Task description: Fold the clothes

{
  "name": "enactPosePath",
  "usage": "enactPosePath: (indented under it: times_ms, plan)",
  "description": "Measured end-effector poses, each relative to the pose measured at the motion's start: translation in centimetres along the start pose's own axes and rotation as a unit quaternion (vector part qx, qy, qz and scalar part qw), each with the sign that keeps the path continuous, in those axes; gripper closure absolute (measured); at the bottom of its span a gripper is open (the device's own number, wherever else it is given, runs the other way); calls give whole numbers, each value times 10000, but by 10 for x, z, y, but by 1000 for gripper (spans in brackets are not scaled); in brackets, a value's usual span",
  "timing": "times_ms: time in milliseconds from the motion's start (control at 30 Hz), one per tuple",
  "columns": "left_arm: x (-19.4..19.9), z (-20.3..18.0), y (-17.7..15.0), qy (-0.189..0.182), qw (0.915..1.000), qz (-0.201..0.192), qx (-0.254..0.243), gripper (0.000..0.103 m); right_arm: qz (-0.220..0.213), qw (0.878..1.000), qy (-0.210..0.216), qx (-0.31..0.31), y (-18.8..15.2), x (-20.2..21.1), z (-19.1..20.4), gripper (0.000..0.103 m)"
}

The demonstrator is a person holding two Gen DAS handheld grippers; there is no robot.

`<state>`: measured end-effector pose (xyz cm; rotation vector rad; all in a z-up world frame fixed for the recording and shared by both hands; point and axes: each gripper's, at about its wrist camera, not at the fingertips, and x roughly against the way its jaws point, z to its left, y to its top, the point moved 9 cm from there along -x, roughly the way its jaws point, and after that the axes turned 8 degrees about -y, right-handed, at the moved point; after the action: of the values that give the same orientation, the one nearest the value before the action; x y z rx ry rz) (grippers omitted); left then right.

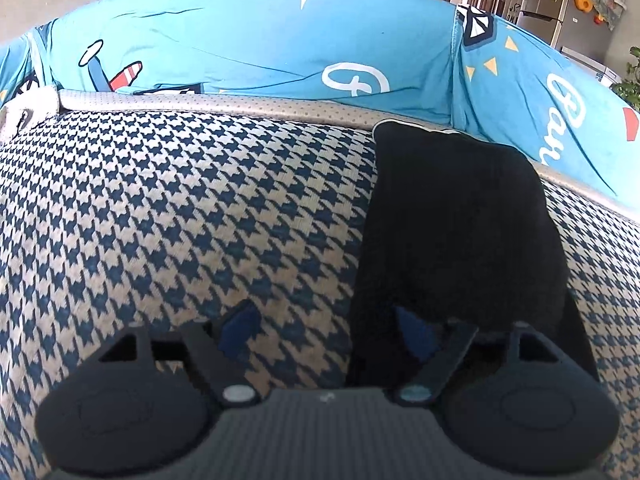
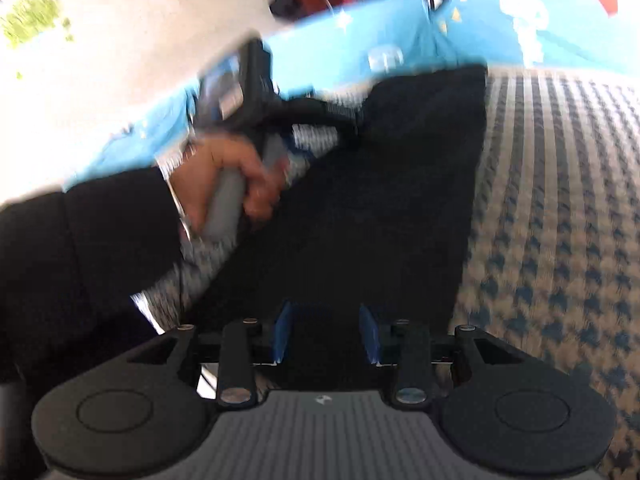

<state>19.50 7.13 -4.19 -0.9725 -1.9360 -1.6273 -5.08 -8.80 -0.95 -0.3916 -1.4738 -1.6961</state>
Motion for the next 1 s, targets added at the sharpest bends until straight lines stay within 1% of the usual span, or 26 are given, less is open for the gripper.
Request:
enactPosePath:
  times_ms: [67,167,233,267,333,433,500,600,733,933,1000]
  plan:
    - [-1,1,1,-12,10000,-6,3,20,186,9998,-88,-22,-6,-3,-2,66]
    - [-1,3,3,-54,10000,-4,70,20,243,9997,-71,53,-7,2,-1,65]
    - [1,4,4,-94,9998,13,161,20,247,9996,-87,122,-9,2,-1,65]
    - [3,4,4,-138,9997,27,211,22,252,9995,-93,149,-10,2,-1,65]
    - [7,2,6,-238,9994,17,252,23,228,9997,-61,88,-11,3,-6,65]
    - [11,0,9,-370,9990,-2,242,23,145,9999,69,38,-8,4,-7,65]
    - [10,-1,9,-418,9989,72,213,22,47,9998,187,85,-3,2,-1,65]
    - [4,-2,9,-425,9988,253,18,22,-63,9985,432,322,5,0,12,65]
    - [1,-1,10,-392,9982,377,-258,20,-226,9944,662,789,17,-10,34,65]
    - [-7,2,12,-380,9973,453,-445,17,-405,9843,1025,1379,35,-36,66,65]
    - [-8,2,13,-358,9972,438,-492,13,-430,9809,1154,1502,36,-43,74,65]
